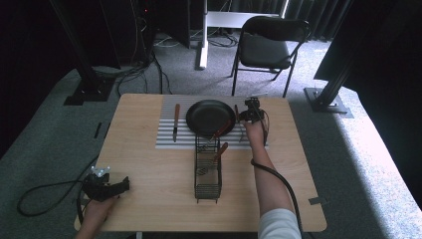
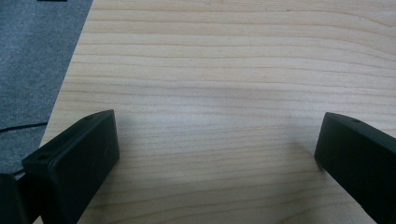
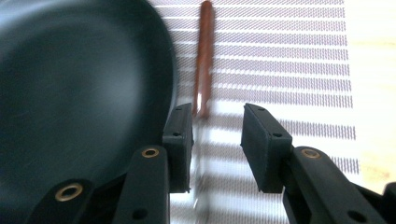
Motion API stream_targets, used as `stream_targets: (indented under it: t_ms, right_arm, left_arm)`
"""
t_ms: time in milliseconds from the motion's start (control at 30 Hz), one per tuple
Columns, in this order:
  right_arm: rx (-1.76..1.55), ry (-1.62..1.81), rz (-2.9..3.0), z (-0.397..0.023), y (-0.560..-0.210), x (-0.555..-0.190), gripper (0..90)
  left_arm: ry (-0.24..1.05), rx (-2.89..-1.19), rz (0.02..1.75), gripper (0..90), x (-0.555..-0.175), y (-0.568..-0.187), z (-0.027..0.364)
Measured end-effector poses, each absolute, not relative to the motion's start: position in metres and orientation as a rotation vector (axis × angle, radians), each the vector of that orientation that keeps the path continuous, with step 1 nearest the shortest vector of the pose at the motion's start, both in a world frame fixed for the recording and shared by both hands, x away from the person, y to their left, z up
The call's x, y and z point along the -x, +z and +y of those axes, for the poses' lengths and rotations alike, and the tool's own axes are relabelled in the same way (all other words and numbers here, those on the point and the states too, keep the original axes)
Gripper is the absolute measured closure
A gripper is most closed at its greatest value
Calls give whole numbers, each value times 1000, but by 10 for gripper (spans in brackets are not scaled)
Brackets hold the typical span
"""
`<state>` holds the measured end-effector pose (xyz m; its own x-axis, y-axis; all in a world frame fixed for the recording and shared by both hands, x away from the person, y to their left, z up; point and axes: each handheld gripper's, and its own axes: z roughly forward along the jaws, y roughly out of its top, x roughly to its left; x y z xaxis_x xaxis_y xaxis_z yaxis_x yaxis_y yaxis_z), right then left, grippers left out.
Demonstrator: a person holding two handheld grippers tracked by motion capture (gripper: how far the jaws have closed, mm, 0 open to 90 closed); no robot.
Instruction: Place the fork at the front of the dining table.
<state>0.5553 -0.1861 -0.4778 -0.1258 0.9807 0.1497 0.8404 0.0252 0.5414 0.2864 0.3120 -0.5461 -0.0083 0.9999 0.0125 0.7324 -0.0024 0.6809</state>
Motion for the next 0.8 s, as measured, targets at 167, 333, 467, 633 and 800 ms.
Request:
stream_targets:
  t_ms: [167,333,467,633,800]
  right_arm:
    - [-1842,815,2094,-186,-480,-529,671]
    - [-1816,771,2126,-184,-489,-519,747]
    - [-1834,757,2145,-186,-497,-520,770]
    - [-1869,780,2118,-194,-502,-520,777]
    - [-1911,774,2083,-207,-505,-518,743]
  left_arm:
    - [717,-1785,1792,0,-286,-546,312]
    - [717,-1785,1792,0,-286,-546,312]
    - [716,-1785,1792,0,-286,-546,312]
    - [716,-1785,1792,0,-286,-546,312]
    - [717,-1785,1792,0,-286,-546,312]
